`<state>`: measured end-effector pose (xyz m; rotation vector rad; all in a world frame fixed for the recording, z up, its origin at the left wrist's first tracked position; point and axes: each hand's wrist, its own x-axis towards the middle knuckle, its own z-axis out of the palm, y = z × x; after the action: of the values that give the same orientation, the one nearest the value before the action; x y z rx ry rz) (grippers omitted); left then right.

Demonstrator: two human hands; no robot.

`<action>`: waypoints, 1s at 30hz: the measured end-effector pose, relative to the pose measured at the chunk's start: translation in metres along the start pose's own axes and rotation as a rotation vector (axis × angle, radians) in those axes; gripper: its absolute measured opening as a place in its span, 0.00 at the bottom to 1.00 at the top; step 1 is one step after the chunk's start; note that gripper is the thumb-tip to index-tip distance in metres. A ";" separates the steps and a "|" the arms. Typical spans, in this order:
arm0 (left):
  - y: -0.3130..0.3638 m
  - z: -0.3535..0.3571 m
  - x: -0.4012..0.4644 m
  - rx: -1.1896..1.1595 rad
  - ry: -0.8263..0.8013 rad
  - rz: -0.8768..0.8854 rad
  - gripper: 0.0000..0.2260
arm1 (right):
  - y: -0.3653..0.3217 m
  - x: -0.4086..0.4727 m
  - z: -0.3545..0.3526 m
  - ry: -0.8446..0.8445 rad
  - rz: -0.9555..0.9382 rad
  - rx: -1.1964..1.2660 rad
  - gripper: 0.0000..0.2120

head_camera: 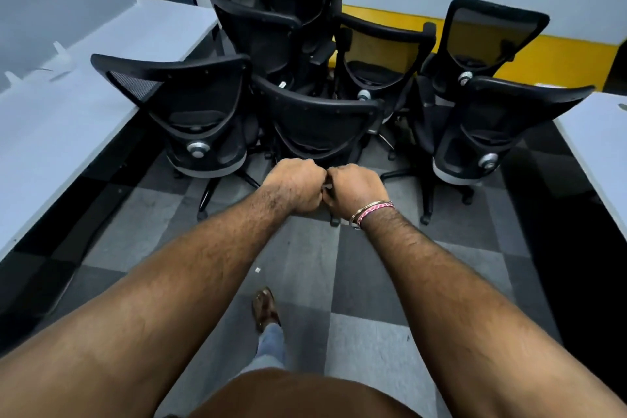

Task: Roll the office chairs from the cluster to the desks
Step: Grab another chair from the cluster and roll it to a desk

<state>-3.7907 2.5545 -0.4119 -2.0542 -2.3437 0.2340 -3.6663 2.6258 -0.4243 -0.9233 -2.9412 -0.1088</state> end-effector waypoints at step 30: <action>-0.214 0.083 0.387 -0.156 -0.131 0.044 0.15 | 0.116 0.409 0.137 -0.128 0.099 0.153 0.19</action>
<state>-4.0635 2.9017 -0.5011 -2.2272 -2.4674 0.1979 -3.9398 2.9651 -0.5239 -1.0872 -2.9587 0.1830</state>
